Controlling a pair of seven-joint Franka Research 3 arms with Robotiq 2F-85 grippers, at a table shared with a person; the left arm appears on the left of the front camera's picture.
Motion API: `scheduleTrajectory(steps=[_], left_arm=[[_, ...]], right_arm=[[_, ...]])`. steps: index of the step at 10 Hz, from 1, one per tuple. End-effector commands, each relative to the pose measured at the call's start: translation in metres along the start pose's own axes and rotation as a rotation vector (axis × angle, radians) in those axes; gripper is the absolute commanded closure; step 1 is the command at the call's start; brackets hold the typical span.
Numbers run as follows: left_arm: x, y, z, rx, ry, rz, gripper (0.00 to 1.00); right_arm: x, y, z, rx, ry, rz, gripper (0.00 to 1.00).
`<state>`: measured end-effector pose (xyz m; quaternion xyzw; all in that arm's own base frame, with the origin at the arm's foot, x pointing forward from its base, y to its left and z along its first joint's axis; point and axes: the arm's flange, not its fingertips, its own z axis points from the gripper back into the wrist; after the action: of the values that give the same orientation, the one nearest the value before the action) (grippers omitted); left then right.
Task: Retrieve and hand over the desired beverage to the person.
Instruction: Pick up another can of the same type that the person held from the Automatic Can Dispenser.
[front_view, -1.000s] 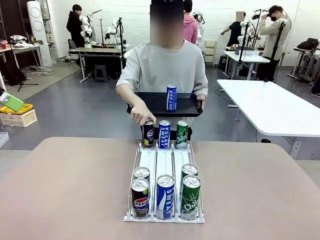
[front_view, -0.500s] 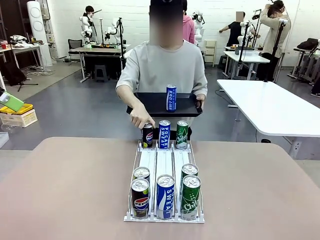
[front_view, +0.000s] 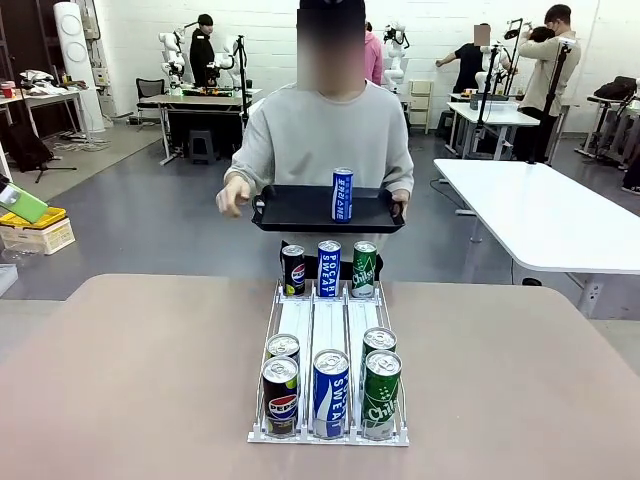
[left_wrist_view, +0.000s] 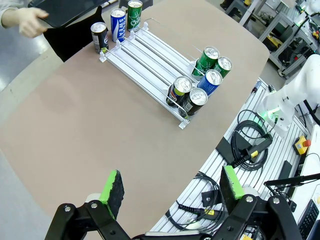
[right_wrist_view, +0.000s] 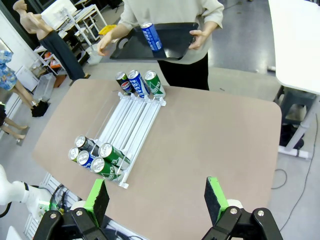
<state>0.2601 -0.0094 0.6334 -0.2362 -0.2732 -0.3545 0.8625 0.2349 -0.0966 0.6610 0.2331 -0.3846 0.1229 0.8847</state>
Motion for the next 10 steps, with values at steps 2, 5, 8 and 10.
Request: scheduleTrajectory(steps=[2,5,8,10], left_arm=[[0.0,0.0,0.0,0.0,0.0,0.0,0.0],[0.039,-0.03,-0.068,0.151,0.314,0.027,0.0],[0.069,-0.069,-0.162,0.298,0.481,0.187,0.0],[0.082,-0.099,-0.201,0.369,0.426,0.389,0.0]], right_arm=[[0.001,0.0,-0.002,0.034,-0.004,0.007,0.0],[0.001,0.0,-0.002,0.034,-0.004,0.007,0.0],[0.001,0.0,-0.002,0.034,-0.004,0.007,0.0],[0.001,0.0,-0.002,0.034,-0.004,0.007,0.0]])
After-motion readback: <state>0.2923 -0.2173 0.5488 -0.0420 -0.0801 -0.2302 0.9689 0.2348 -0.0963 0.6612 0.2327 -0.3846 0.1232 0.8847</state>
